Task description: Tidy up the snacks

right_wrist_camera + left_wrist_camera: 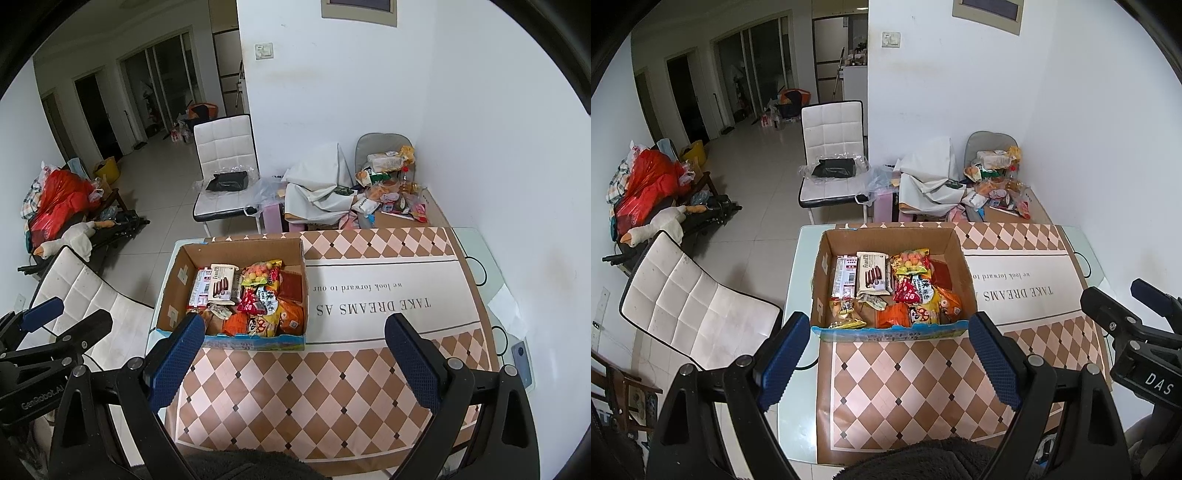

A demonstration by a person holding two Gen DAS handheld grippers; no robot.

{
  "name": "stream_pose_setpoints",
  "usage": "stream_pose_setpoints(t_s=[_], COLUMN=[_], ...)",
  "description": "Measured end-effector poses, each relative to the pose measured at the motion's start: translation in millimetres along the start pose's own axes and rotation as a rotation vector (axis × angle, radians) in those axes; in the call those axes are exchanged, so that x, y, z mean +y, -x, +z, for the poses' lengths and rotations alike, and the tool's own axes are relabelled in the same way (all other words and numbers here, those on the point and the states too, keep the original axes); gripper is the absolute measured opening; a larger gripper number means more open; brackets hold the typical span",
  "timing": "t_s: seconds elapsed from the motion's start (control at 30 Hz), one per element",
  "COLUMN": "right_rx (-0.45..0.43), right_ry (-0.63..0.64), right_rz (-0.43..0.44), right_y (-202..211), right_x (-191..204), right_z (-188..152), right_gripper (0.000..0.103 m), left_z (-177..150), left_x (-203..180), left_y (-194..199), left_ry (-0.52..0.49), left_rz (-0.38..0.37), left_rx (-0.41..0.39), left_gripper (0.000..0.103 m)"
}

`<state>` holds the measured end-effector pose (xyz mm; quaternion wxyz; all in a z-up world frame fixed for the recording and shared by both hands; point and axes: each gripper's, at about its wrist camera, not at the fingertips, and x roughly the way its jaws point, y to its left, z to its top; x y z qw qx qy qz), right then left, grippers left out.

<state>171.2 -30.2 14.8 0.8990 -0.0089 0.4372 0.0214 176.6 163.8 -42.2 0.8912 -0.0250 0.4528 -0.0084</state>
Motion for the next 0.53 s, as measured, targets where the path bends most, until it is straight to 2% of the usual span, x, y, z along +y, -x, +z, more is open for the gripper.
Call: stream_pose_setpoints(t_s=[0.53], right_rx=[0.005], right_ry=[-0.005], right_rz=[-0.001], right_y=[0.7], right_x=[2.8], right_z=[-12.0], right_gripper=[0.100], left_z=[-8.1], left_x=[4.6], left_y=[0.7], left_ry=[-0.006], left_rz=[0.010], left_rx=[0.002], left_gripper=[0.088])
